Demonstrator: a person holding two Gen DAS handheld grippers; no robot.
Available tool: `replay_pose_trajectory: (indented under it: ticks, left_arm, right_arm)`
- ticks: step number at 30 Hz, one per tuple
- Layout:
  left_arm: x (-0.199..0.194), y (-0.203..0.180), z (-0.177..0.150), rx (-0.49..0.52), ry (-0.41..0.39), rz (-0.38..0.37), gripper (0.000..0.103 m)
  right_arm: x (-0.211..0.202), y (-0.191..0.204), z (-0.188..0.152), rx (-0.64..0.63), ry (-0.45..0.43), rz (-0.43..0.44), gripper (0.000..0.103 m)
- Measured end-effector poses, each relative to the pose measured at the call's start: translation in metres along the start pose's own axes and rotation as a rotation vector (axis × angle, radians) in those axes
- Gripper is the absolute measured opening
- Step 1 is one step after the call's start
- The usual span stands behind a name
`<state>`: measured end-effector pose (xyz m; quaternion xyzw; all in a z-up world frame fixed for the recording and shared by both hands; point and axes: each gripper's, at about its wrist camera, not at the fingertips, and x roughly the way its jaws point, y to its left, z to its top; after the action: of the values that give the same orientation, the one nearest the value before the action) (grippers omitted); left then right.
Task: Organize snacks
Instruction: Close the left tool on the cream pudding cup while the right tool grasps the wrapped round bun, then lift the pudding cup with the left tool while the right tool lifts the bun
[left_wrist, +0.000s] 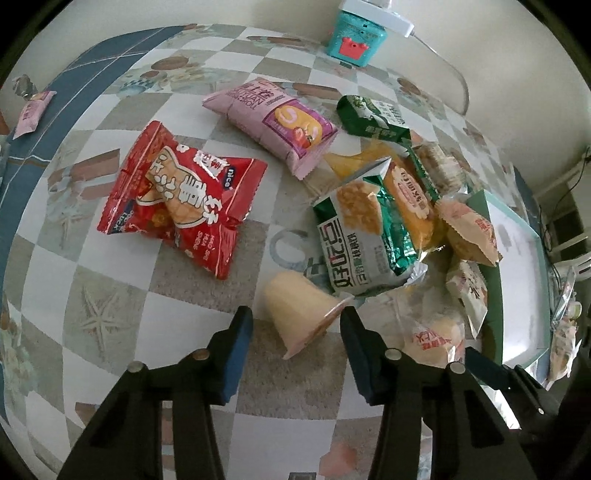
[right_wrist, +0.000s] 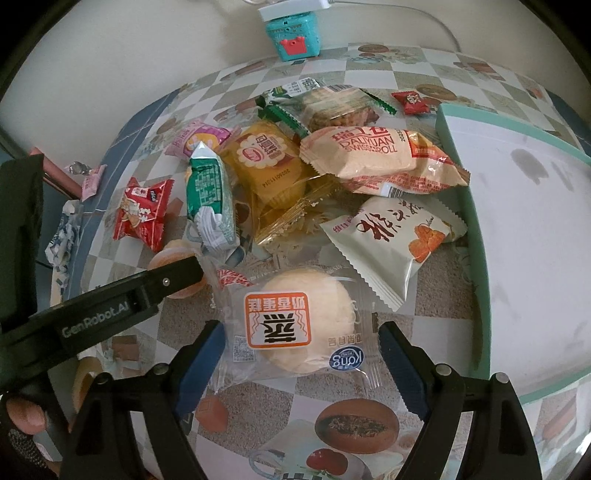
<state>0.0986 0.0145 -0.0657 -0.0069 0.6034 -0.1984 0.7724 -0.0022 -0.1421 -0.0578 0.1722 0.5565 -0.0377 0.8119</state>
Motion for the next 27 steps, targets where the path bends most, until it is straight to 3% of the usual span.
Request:
replay_pose_trajectory:
  ticks: [5,11,15,19,27]
  left_arm:
    - [0.006,-0.003,0.01,0.021,-0.021,0.036,0.06]
    - [0.013,-0.008,0.02,0.04,-0.034,0.063,0.059]
    - [0.014,-0.008,0.02,0.041,-0.043,0.038,0.042]
    - [0.015,-0.011,0.02,0.042,-0.039,0.015,0.04]
    - [0.001,-0.005,0.007,0.016,-0.038,-0.004,0.04]
  right_arm:
    - [-0.001,0.0,-0.001,0.001,0.001,0.0,0.086]
    - [0.002,0.0,0.0,0.004,0.004,0.002,0.086]
    - [0.002,0.0,0.002,0.002,-0.004,0.002,0.085]
    - [-0.002,0.002,0.003,-0.008,-0.023,0.005,0.076]
    - [-0.01,0.001,0.0,-0.004,-0.028,0.013,0.069]
